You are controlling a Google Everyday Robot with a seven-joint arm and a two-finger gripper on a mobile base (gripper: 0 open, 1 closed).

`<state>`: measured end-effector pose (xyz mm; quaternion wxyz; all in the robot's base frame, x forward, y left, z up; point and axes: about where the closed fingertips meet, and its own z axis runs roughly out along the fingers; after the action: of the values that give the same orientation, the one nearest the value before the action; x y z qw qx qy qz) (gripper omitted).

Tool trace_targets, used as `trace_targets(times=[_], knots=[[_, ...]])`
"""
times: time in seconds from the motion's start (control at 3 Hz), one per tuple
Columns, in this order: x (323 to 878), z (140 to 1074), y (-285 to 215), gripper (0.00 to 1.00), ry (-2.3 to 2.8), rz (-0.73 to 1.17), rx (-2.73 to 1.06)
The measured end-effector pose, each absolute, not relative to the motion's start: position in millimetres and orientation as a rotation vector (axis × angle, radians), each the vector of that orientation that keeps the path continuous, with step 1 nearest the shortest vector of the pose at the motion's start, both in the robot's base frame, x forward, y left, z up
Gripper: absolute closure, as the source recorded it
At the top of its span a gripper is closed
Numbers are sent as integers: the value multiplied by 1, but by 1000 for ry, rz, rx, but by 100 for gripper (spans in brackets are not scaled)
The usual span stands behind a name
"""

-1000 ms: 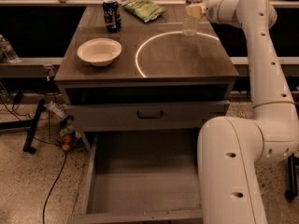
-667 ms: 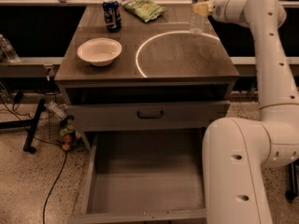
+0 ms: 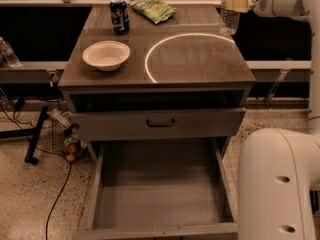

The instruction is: Place water bottle into middle drawer

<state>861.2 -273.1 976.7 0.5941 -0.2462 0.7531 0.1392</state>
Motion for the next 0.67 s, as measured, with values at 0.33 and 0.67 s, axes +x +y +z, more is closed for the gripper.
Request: trace_targets(times=[0.33,0.67], knots=[[818,987,-297,100,1764,365,-629],[755,978,-361,100,1824,418,-606]])
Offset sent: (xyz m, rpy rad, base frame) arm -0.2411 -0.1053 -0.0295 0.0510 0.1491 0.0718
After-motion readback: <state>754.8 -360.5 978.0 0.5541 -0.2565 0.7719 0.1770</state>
